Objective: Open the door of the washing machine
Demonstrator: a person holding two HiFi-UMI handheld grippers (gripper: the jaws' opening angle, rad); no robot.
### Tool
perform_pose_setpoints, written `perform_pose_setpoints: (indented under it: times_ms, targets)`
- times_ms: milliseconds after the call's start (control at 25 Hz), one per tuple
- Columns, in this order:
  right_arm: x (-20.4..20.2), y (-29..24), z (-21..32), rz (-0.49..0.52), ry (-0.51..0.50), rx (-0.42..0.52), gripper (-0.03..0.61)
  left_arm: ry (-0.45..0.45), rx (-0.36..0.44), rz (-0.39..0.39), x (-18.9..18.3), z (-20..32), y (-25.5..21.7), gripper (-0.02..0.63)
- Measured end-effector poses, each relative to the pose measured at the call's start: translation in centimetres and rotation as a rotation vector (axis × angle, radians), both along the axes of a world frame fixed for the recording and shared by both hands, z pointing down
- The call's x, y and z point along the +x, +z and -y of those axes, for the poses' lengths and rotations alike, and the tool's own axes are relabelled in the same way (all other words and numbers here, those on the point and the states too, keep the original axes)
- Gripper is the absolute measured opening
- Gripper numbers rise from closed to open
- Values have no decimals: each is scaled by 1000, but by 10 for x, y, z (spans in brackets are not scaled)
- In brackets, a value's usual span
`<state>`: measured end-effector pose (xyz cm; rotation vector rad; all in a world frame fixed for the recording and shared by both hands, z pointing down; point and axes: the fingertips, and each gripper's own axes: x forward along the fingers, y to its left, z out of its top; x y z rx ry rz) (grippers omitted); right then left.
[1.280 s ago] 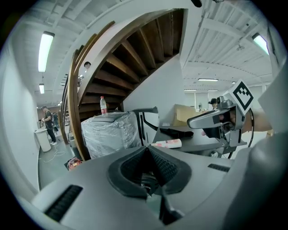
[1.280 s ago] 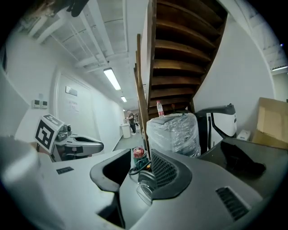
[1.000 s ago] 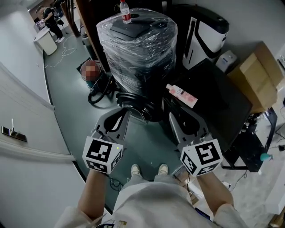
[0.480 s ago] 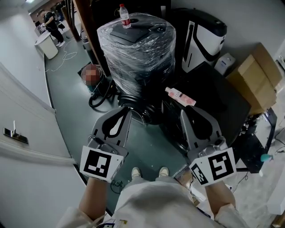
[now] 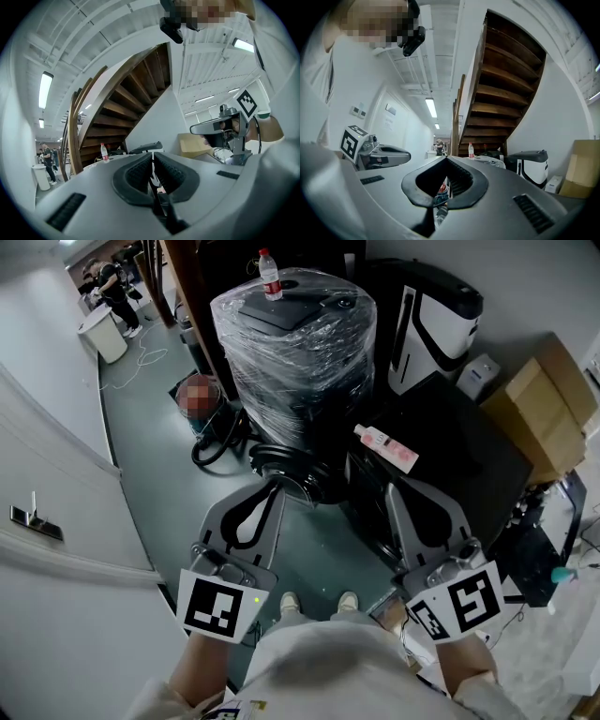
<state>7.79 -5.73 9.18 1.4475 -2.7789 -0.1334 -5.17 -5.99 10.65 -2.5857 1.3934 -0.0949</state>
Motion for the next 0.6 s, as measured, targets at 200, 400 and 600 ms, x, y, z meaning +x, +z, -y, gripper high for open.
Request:
perform_pose_setpoints:
  times_ms: [200,400,600]
  targets:
    - [-6,18,-2,-38,-20,-24,26,-2,-35,-12,-8,-3,20,28]
    - [-15,35,-1,-56,-50,-60,26,-21,-67,7,-14,-1,39,28]
    - [-17,45,1,-54,-55,-85,26,-39,-106,-2,-20,-1,51,28]
